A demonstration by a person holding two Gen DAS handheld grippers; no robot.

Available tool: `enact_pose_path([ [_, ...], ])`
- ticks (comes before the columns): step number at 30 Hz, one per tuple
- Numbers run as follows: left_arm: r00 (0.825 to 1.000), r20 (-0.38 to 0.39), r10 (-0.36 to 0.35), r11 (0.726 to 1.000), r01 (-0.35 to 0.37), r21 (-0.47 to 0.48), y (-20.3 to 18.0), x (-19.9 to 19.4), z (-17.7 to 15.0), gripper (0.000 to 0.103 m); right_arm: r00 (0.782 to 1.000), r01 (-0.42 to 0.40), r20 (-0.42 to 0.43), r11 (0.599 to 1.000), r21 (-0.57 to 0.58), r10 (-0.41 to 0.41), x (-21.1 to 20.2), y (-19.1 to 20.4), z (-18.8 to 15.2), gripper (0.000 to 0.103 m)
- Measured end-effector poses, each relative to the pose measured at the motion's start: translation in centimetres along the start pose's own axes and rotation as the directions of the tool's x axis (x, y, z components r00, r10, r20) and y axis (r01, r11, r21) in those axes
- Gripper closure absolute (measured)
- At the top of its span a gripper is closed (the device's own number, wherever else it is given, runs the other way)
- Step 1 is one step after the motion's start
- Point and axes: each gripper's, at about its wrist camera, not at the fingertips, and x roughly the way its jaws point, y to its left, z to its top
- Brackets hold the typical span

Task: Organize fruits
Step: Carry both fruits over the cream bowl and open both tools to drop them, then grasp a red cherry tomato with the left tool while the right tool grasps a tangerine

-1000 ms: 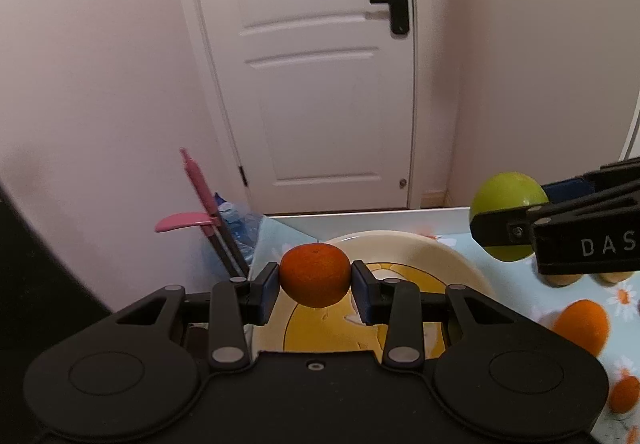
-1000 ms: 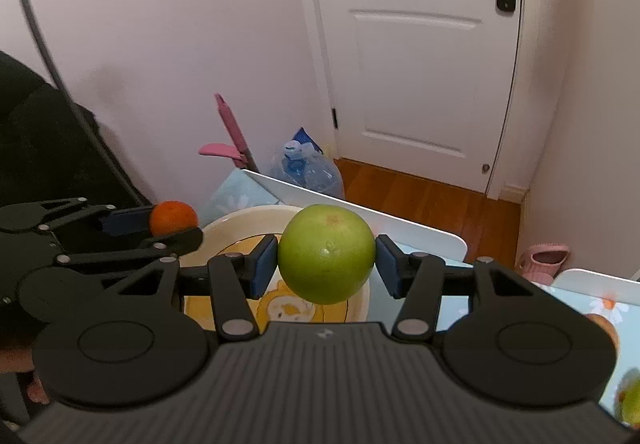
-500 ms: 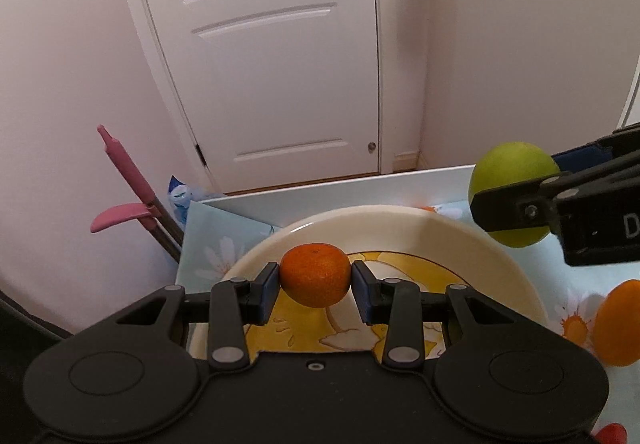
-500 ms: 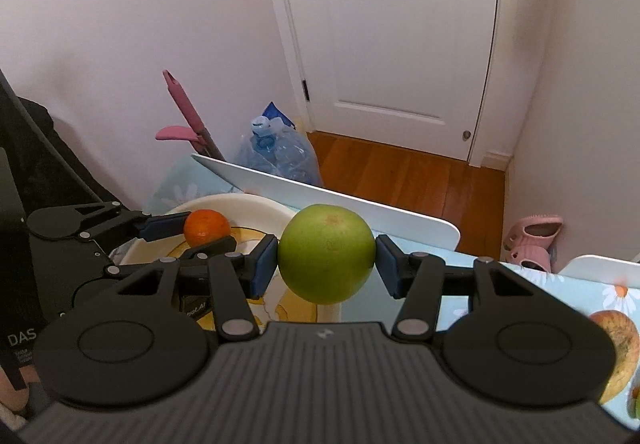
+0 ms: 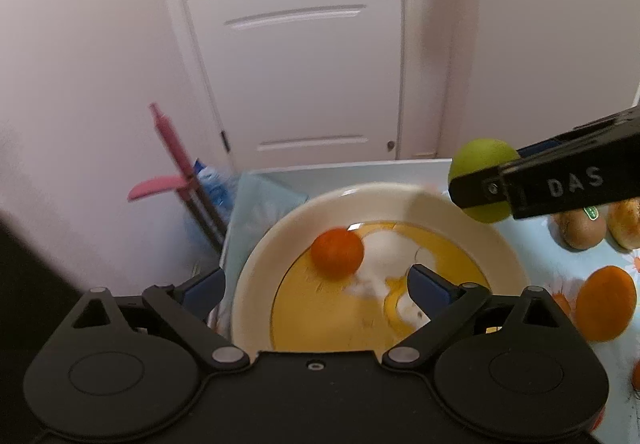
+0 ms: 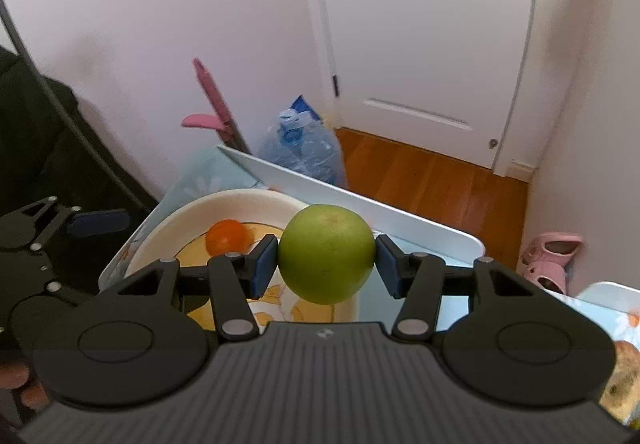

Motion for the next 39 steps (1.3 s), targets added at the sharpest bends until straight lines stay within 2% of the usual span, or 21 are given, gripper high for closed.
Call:
enact_pose_path([
  [11, 0.996, -0.057, 0.063, 0.996, -0.066, -0.055, 0.2, -1.8, -2.4, 0.000, 0.996, -0.064, -0.065, 0.991, -0.114, 0.057, 3.6, 2.5, -0.3, 0.035],
  [18, 0.994, -0.076, 0.084, 0.993, -0.089, -0.072, 0.5, -2.1, -2.7, 0.000, 0.996, -0.073, -0.063, 0.985, -0.155, 0.064, 4.5, 3.0, -0.9, 0.034],
  [19, 0.994, -0.076, 0.084, 0.993, -0.090, -0.073, 0.4, -2.1, -2.7, 0.000, 0.997, -0.073, -0.046, 0.985, -0.159, 0.066, 4.2, 2.9, -0.9, 0.027],
  [20, 0.994, -0.075, 0.085, 0.993, -0.091, -0.074, 0.4, -2.1, -2.7, 0.000, 0.997, -0.072, -0.030, 0.984, -0.166, 0.068, 3.7, 3.0, -0.8, 0.012],
  [21, 0.993, -0.076, 0.085, 0.993, -0.091, -0.074, 0.3, -2.2, -2.7, 0.000, 0.998, -0.065, -0.016, 0.983, -0.169, 0.063, 3.4, 3.0, -0.8, 0.003],
  [22, 0.994, -0.073, 0.082, 0.993, -0.088, -0.076, 0.3, -2.3, -2.7, 0.000, 0.999, -0.050, 0.007, 0.984, -0.169, 0.052, 2.8, 3.0, -0.8, 0.000],
  [27, 0.996, -0.055, 0.071, 0.991, -0.077, -0.112, 0.5, -3.4, -2.5, 0.000, 0.999, -0.024, 0.033, 0.989, -0.145, 0.029, 0.8, 2.9, -0.6, 0.000],
  [33, 0.995, -0.014, 0.102, 0.993, -0.103, -0.059, -0.5, -5.1, -2.1, 0.000, 0.999, -0.007, 0.047, 0.995, -0.099, 0.012, -2.0, 2.7, -0.9, 0.000],
  [39, 0.998, 0.011, 0.065, 0.997, -0.064, -0.044, -1.0, -6.7, -1.6, 0.000, 0.997, 0.037, 0.076, 0.997, -0.063, -0.032, -5.1, 2.8, -1.4, 0.000],
])
